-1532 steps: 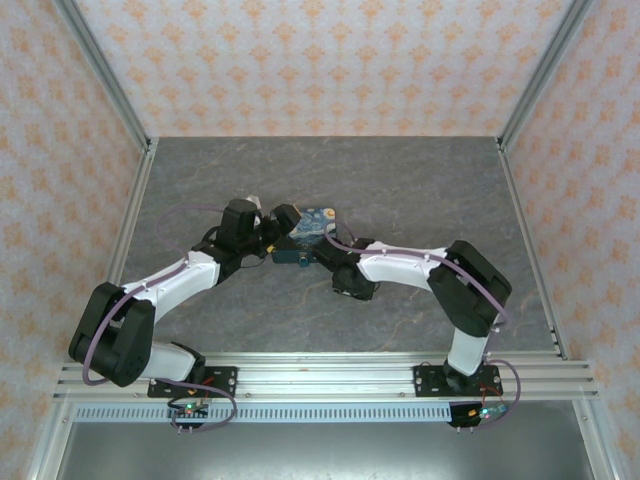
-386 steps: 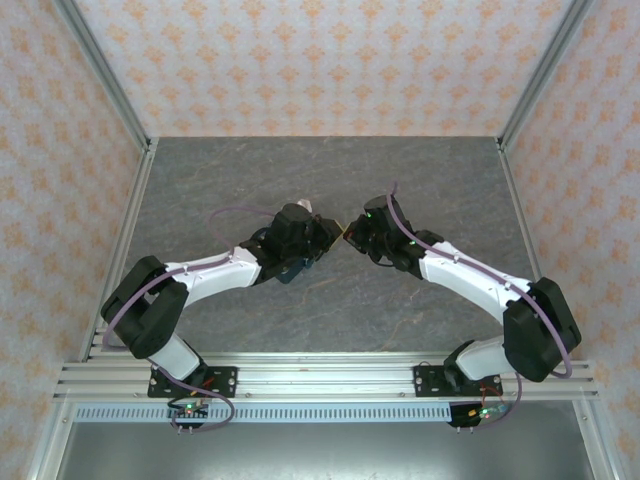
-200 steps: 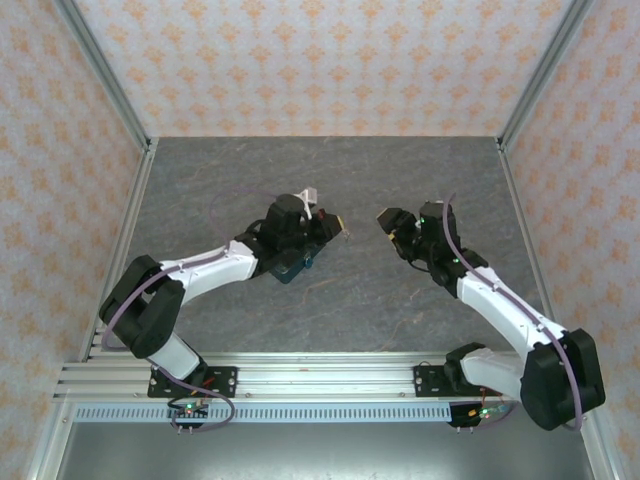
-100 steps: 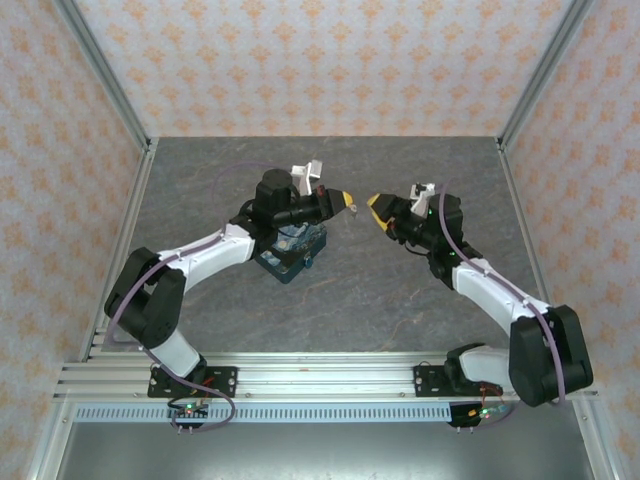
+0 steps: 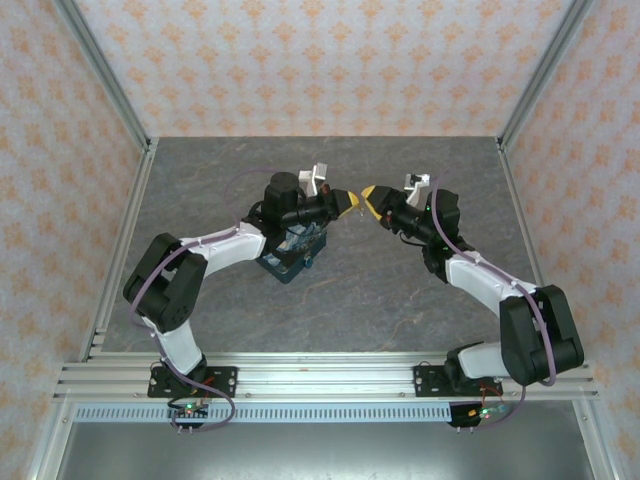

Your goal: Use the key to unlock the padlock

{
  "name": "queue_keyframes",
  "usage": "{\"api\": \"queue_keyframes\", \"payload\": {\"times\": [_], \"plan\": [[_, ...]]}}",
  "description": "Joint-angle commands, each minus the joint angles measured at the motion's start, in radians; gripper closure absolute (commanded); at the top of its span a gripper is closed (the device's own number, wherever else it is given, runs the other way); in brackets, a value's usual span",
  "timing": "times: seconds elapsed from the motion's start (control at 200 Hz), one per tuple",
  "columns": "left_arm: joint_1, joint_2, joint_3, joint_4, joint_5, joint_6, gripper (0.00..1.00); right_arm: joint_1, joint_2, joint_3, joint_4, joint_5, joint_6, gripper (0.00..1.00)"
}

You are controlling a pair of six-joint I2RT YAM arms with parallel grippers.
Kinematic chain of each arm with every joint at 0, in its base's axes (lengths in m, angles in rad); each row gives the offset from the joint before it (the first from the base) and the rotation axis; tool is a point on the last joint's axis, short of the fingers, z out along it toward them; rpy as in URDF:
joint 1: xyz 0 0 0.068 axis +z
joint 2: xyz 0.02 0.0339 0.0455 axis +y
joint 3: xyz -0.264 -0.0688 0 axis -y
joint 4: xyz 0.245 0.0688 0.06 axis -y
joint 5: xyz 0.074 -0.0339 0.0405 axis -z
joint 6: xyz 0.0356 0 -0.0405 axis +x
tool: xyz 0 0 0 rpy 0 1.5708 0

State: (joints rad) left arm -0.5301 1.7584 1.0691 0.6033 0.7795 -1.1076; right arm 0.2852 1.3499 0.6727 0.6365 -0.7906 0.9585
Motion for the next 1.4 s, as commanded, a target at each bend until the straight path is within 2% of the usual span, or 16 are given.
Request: {"api": "queue_keyframes", "payload": {"times": [0.0,0.165,0.445,0.811,1.021,1.126,1.271,1.396], "plan": [[0.002,0.019,0.040,0.115,0.029,-0.062,1.00,-0.004,0.000,0.026,0.090,-0.033,0.000,0.56],[0.002,0.033,0.054,0.124,0.042,-0.074,1.00,-0.005,0.002,0.015,0.096,-0.050,0.000,0.57],[0.001,0.035,0.075,0.098,0.047,-0.064,1.00,-0.003,-0.011,-0.019,0.107,-0.077,0.002,0.63],[0.003,0.035,0.080,0.068,0.040,-0.045,1.00,-0.005,-0.014,-0.036,0.103,-0.073,-0.004,0.81],[0.004,0.039,0.084,0.065,0.033,-0.044,1.00,-0.004,-0.005,-0.036,0.103,-0.090,-0.007,0.80],[0.002,0.043,0.089,0.069,0.034,-0.045,1.00,-0.005,-0.001,-0.038,0.102,-0.099,-0.011,0.73],[0.002,0.047,0.094,0.069,0.033,-0.046,1.00,-0.005,0.002,-0.032,0.092,-0.095,-0.016,0.70],[0.002,0.051,0.094,0.069,0.033,-0.046,1.00,-0.004,0.014,-0.021,0.085,-0.091,-0.019,0.72]]}}
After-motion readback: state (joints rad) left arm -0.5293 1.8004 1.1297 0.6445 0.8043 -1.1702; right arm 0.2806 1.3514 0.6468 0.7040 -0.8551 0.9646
